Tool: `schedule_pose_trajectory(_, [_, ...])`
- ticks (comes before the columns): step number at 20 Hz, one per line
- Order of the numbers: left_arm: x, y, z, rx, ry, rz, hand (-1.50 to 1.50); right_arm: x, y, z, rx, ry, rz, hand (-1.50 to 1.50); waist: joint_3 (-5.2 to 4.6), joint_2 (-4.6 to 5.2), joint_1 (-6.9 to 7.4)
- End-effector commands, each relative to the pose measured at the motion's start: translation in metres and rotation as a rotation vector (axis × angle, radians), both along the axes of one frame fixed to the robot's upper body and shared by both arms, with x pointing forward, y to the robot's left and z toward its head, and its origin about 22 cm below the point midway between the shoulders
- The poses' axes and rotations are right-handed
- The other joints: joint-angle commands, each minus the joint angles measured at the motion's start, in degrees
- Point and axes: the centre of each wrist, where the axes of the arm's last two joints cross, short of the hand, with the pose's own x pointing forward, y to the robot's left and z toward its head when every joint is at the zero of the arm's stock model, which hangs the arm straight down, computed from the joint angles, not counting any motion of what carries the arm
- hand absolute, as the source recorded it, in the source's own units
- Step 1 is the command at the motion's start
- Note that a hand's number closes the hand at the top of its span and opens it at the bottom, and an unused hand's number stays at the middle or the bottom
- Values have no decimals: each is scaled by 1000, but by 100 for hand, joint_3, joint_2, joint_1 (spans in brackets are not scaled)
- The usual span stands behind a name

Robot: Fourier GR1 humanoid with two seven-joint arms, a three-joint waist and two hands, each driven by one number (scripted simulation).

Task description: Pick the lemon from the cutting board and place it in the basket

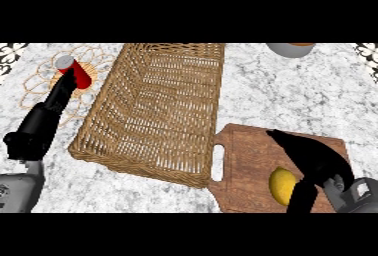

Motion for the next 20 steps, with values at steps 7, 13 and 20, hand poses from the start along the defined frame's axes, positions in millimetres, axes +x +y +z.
schedule_pose_trajectory(7, [-1,-4,-12,-11,-1,-4,0,-9,5,-18,-50,19,-56,-150,-1,1,-5])
schedule_pose_trajectory(13, [-13,-14,0,-4,2,-6,0,0,-3,-45,-63,62,-86,-150,2,1,31])
schedule_pose_trajectory(20, [-13,7,13,-9,15,-6,0,-11,-11,-47,-43,61,-79,-150,1,-2,12])
